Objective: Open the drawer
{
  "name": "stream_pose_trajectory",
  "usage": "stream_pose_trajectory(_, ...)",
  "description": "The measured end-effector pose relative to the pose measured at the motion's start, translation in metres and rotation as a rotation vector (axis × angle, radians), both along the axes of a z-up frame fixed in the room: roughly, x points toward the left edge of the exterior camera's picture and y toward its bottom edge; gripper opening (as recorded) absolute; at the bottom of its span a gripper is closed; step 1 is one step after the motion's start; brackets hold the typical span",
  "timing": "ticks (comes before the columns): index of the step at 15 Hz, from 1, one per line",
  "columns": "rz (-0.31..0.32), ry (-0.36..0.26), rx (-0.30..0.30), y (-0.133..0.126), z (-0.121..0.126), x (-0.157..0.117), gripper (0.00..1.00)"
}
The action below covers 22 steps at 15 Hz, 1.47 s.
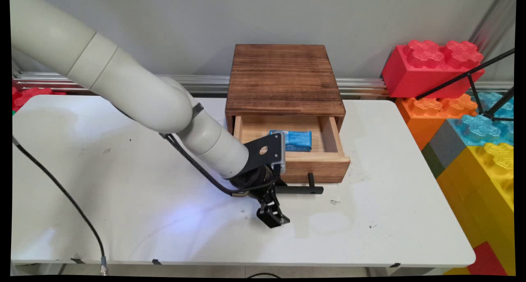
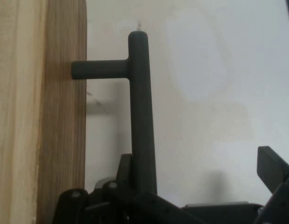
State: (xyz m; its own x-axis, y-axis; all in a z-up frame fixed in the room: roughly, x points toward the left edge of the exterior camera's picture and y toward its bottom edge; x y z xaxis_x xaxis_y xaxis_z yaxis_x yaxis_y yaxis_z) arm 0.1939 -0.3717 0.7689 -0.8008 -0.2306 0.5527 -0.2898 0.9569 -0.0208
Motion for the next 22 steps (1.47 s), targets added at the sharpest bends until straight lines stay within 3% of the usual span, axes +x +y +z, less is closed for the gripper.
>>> stream_pose_trajectory(22, -0.023, 0.053, 0.052, 0.054, 0.005, -0.008, 1.0)
